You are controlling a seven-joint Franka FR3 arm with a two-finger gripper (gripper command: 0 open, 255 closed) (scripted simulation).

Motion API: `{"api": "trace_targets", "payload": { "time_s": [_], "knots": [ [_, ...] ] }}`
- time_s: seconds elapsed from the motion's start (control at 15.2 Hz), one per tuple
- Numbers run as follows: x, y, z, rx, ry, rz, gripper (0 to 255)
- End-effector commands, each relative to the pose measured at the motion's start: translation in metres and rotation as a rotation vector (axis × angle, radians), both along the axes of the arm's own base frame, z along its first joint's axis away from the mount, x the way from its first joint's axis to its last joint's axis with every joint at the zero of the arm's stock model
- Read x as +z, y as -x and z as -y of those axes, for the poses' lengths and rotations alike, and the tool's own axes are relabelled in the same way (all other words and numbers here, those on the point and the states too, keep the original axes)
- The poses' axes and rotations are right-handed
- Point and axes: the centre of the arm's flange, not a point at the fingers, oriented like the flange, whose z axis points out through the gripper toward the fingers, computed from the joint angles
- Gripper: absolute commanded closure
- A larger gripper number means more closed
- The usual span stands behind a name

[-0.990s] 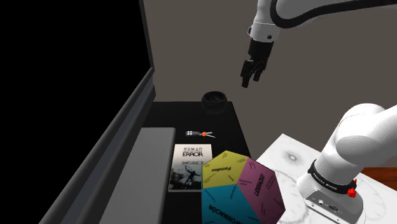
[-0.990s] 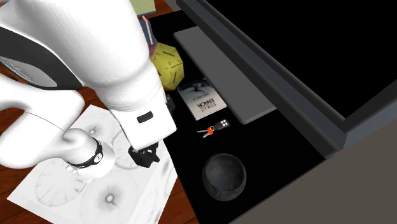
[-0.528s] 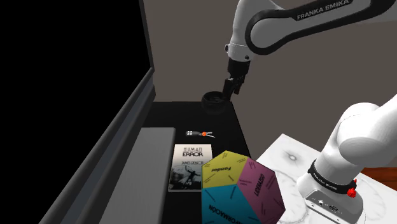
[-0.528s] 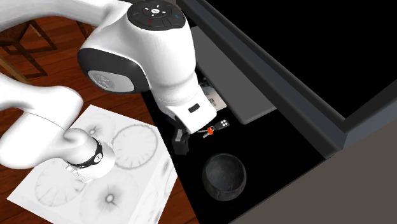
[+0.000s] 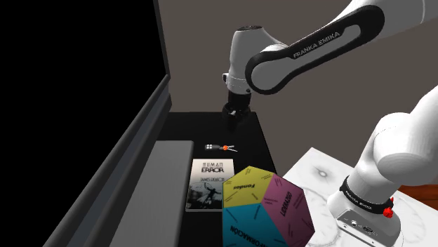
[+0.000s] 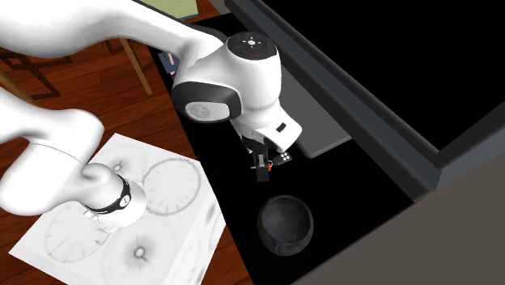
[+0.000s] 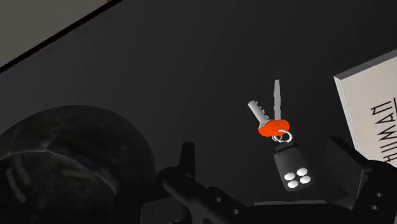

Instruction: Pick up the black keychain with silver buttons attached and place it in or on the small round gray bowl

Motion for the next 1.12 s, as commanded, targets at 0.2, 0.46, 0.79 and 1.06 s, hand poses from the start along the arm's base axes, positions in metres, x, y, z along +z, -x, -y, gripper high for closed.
{"api": "trace_targets", "payload": {
  "time_s": [0.2,0.46,0.79,1.06],
  "knots": [
    [-0.035,-0.009,-0.043,0.103,0.013,0.008,0],
    [-0.056,-0.01,-0.043,0.103,0.013,0.008,0],
    [-0.075,-0.012,-0.044,0.103,0.013,0.008,0],
    [-0.075,-0.012,-0.044,0.103,0.013,0.008,0]
  ]
}}
